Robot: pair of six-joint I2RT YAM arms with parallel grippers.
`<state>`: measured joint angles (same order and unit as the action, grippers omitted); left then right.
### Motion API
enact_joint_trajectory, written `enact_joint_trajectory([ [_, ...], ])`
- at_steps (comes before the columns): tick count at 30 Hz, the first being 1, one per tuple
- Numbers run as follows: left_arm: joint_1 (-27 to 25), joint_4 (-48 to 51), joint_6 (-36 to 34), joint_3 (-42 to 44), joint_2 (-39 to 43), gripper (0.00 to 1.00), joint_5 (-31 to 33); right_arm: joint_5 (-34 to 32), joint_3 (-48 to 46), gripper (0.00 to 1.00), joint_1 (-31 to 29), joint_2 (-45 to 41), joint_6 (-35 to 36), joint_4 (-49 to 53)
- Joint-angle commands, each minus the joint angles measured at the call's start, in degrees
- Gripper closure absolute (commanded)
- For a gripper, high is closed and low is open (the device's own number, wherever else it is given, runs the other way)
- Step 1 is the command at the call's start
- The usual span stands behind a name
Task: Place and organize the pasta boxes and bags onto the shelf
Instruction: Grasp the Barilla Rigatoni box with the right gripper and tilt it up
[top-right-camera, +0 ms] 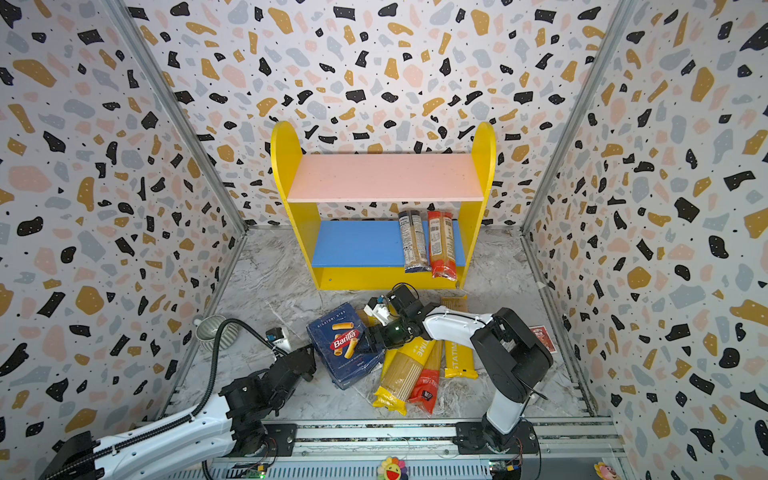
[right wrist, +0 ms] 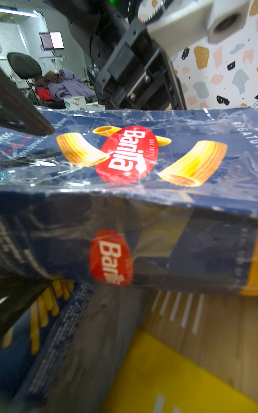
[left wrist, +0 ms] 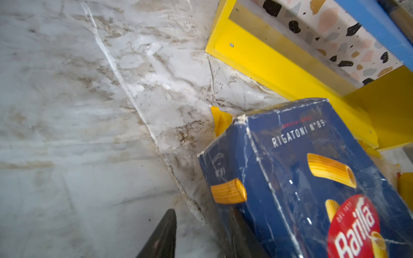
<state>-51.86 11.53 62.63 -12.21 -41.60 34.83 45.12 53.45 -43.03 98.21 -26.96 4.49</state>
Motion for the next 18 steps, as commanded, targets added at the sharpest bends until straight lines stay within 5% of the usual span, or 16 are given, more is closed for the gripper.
enact_joint_trajectory([
  [1,0.13,-3.57,-0.49,0.69,-1.02,0.65,-1.34,3.33,0.41,0.07,-0.35,2.04,0.23,-0.83],
  [18,0.18,-7.19,-0.89,2.41,-1.57,0.68,-3.57,3.94,1.15,0.07,-4.65,5.16,-5.81,-10.56],
])
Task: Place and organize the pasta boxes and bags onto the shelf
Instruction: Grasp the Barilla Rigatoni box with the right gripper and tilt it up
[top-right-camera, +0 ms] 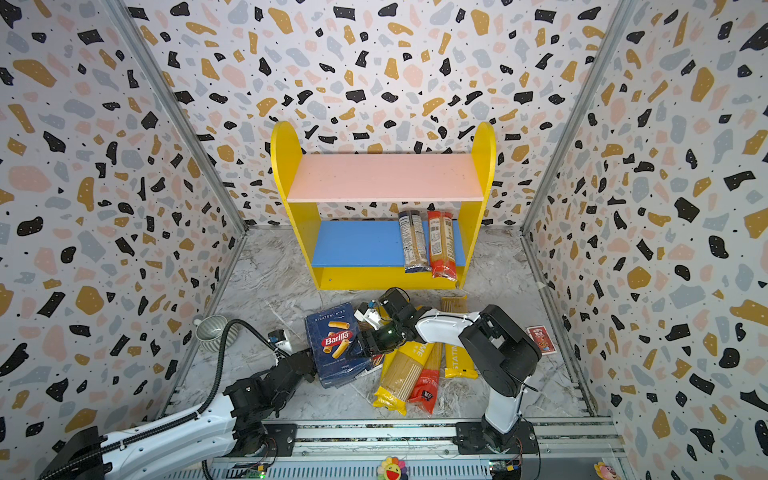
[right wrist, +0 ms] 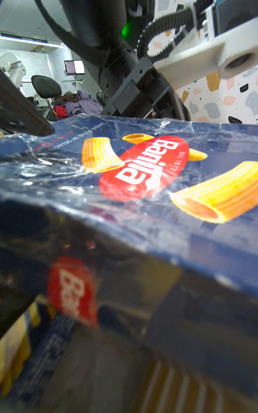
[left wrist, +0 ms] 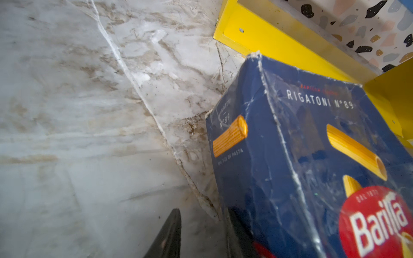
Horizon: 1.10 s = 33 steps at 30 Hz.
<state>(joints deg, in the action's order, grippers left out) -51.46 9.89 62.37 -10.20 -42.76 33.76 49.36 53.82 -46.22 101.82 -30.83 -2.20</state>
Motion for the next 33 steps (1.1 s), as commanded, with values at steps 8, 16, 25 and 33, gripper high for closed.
enact_joint_trajectory([
  [8,-0.15,-6.1,-1.12,0.53,0.18,0.69,-3.08,1.01,0.89,0.07,-1.67,2.23,-6.64,-10.96],
  [16,-0.2,-7.43,-1.68,0.36,-1.42,0.69,-4.05,3.97,0.33,0.14,-3.79,3.54,-9.89,-17.72],
  [25,-0.15,-5.64,-2.26,-0.39,0.11,0.69,-3.44,5.94,-1.63,0.42,-3.01,2.65,-13.59,-23.54],
  [33,-0.18,0.48,-1.95,-1.52,4.02,0.64,-1.17,7.97,-4.74,0.54,-1.72,1.17,-17.76,-30.6],
])
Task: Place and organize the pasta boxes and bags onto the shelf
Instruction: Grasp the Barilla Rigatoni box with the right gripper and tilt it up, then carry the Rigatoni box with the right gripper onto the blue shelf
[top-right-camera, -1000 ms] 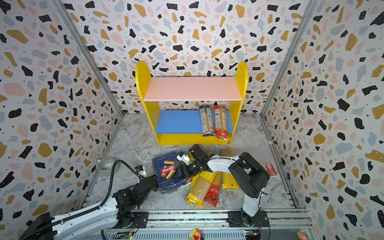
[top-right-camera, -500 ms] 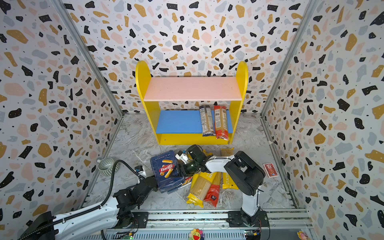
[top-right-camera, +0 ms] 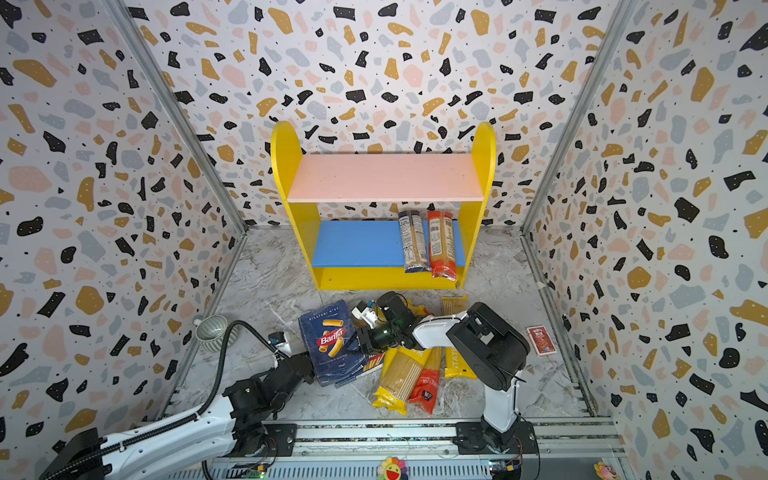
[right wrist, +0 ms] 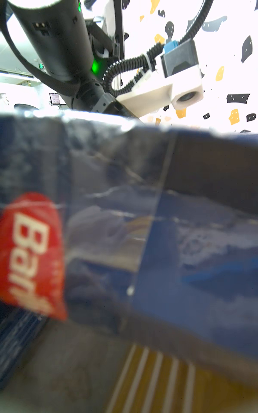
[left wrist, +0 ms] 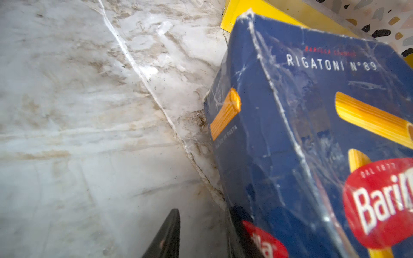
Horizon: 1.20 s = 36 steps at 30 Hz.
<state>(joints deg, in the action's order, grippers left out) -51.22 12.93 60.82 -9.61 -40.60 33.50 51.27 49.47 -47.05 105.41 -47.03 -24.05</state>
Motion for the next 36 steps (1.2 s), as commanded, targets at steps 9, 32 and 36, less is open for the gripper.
enact_joint_trajectory([
  [9,-0.39,6.79,0.13,-5.32,6.64,0.54,3.13,6.79,-4.32,0.6,0.2,-5.91,-4.66,-13.41],
  [32,-0.4,19.53,-9.75,-24.82,7.52,0.01,2.98,-2.37,0.0,0.61,7.94,-25.89,7.06,12.66],
  [36,-0.43,21.03,-12.0,-26.84,7.86,0.01,3.48,-3.33,3.67,0.61,10.37,-25.47,8.61,15.76],
])
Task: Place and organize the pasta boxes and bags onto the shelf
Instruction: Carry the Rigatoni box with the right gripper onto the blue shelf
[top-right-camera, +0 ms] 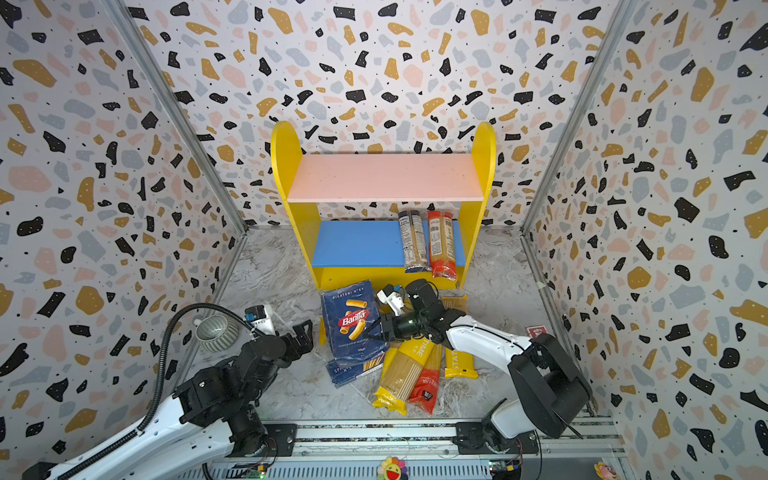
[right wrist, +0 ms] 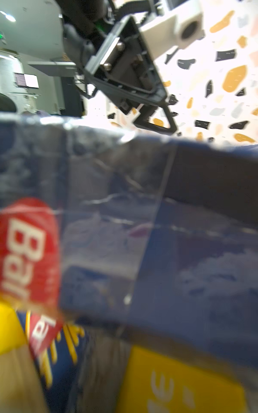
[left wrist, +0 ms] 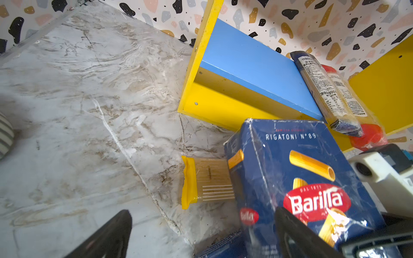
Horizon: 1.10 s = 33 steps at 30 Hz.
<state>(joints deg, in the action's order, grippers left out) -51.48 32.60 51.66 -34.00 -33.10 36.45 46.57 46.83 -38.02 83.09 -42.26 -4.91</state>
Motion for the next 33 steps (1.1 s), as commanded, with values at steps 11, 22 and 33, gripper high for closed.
enact_joint_trajectory([
  [11,-0.13,4.0,-6.27,-8.55,0.33,0.01,1.93,-4.32,18.95,0.61,3.75,2.44,5.21,-0.1],
  [22,-0.12,5.62,-8.24,-11.72,0.41,0.0,2.29,-6.83,32.77,0.61,5.32,12.82,2.74,-2.52],
  [33,-0.16,6.69,-9.89,-14.24,-0.23,0.0,3.58,-7.72,45.51,0.61,5.67,23.86,-0.7,-5.41],
])
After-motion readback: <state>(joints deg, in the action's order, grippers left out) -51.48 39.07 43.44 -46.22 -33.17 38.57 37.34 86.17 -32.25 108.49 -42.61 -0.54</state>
